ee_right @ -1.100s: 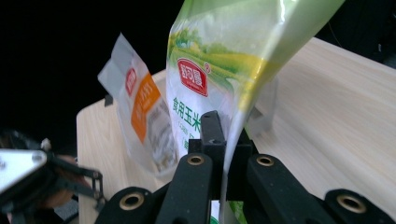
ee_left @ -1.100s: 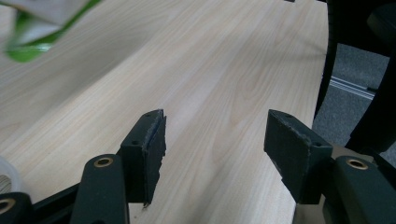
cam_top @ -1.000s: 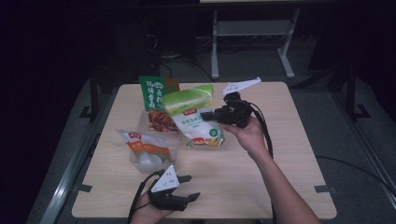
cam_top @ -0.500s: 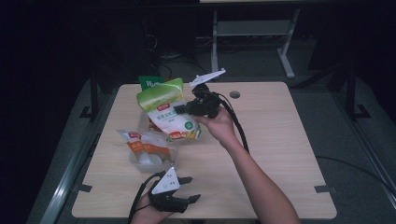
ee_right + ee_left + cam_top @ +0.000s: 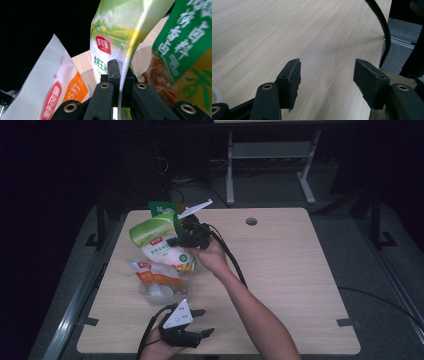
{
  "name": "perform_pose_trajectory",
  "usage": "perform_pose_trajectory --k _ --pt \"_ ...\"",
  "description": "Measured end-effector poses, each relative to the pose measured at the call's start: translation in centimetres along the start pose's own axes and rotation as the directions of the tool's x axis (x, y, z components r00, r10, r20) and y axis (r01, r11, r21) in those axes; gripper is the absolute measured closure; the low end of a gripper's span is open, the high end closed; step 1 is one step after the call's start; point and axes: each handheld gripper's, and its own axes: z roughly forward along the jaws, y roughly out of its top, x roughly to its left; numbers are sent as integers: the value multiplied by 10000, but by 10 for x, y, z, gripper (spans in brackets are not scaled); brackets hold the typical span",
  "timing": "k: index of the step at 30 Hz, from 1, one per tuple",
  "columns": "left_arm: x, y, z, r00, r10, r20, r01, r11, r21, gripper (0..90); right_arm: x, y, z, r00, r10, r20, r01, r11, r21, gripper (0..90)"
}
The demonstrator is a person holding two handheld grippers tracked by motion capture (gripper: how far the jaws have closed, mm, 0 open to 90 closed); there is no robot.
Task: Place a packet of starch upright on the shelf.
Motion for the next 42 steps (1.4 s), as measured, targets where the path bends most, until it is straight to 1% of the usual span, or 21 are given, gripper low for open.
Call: perform_pose_trajectory --k 2,4,5,8,9,10,11,14,15,17,19,20,23,24,27,28,29,31,34,35,42 --pt "0 0 0 10000 -15 1 15 10000 3 385 1 0 8 10000 54 17 -54 9999 96 900" --pt "0 0 -1 10000 3 3 -3 10000 -11 385 1 -1 15 10000 -9 -49 9 10000 25 900" --pt "1 0 -1 10000 27 28 -27 10000 47 385 2 -2 21 9999 106 -77 -106 9999 -15 900" --pt "0 0 0 10000 22 36 -22 10000 13 385 1 -4 26 9996 272 -91 -273 9996 -48 900" --pt "0 0 -1 10000 67 31 -67 10000 11 386 -1 -8 31 9990 440 -72 -441 9989 -153 900" --pt "0 0 -1 10000 67 31 -67 10000 11 386 -1 -8 31 9990 440 -72 -441 9989 -153 900" --pt "0 0 -1 10000 68 34 -68 10000 -5 386 -1 -14 36 9985 544 -4 -544 9982 -266 900" --pt "1 0 -2 10000 55 39 -55 10000 -5 386 -2 -20 39 9984 561 98 -558 9980 -305 900" --pt "1 0 -2 10000 15 43 -15 10000 -9 386 -4 -26 39 9975 695 118 -690 9968 -414 899" --pt "1 0 -2 10000 -16 52 16 10000 -11 386 -5 -29 39 9969 786 108 -780 9959 -451 899" --pt "1 0 -1 10000 33 67 -33 10000 45 386 -7 -33 38 9975 685 149 -677 9965 -492 897" --pt "0 0 0 10000 23 76 -23 10000 26 386 -7 -34 38 9972 734 130 -728 9962 -472 896" --pt "0 0 1 10000 61 68 -61 10000 39 386 -5 -37 35 9989 437 196 -432 9987 -279 889" --pt "0 0 1 10000 41 68 -41 10000 29 386 -5 -37 35 9989 437 196 -432 9987 -279 887" --pt "0 0 1 10000 55 54 -55 10000 66 386 -4 -39 32 9996 96 266 -95 10000 -13 877" --pt "0 0 2 10000 51 52 -51 10000 71 386 -4 -39 32 9996 96 266 -95 10000 -13 877" --pt "0 0 2 10000 40 54 -40 10000 66 386 -4 -41 30 9993 137 359 -144 9997 179 876" --pt "1 -1 2 10000 28 57 -29 10000 86 386 -5 -43 29 9992 144 361 -154 9995 280 877" --pt "1 -1 3 10000 34 84 -35 9999 116 385 -8 -49 27 9993 116 369 -131 9991 408 876" --pt "0 -1 4 9999 30 105 -31 9999 115 386 -9 -52 25 9992 93 398 -115 9984 546 877" --pt "0 -1 4 10000 32 78 -33 9999 150 385 -11 -57 24 9995 67 305 -86 9980 631 885"
